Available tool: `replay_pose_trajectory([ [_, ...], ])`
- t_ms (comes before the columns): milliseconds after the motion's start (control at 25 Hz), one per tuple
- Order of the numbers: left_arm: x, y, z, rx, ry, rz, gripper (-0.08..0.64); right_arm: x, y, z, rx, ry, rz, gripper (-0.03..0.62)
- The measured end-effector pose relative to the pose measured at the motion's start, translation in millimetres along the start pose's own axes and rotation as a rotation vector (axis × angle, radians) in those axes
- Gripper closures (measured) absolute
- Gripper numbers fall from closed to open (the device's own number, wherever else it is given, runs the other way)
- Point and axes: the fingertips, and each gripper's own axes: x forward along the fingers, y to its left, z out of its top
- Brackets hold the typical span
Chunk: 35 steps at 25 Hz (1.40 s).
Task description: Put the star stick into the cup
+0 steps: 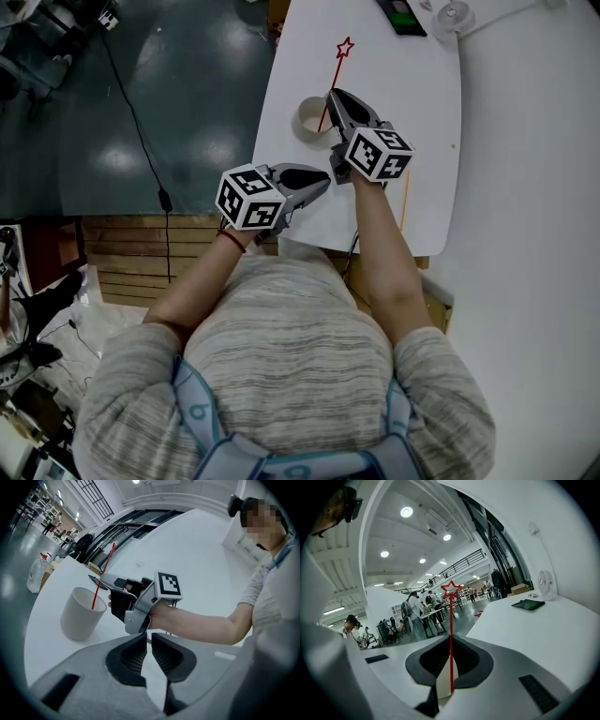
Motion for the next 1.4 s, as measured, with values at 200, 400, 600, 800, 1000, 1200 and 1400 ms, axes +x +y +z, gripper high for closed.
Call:
replay_pose_trajectory([
  [200, 3, -3, -1, 0.000, 0.005, -0.010, 0.535, 0, 3, -16, -0.038, 0.057, -0.004, 0.572],
  [400, 0, -4, -1, -0.002, 0.005, -0.012, 0.535, -2, 8, -20, -0.026, 0.063, -0.007, 0.572],
  [600, 1, -5, -2, -0.002, 0.006, -0.017, 0.535, -2, 6, -30, -0.028, 0.103, -0.013, 0.572],
  [800, 2, -4, 0, -0.002, 0.004, -0.020, 0.535, -12, 7, -35, 0.000, 0.103, -0.016, 0.572],
  [1000, 0, -4, 2, 0.000, 0.002, -0.021, 0.535, -31, 15, -33, 0.007, 0.082, -0.012, 0.571],
  [1200, 6, -3, 2, 0.006, 0.009, -0.026, 0.535, -51, 17, -31, -0.002, 0.066, -0.018, 0.572],
  [1400, 7, -8, 3, 0.011, 0.013, -0.034, 0.535, -69, 22, -32, 0.034, 0.048, -0.010, 0.571],
])
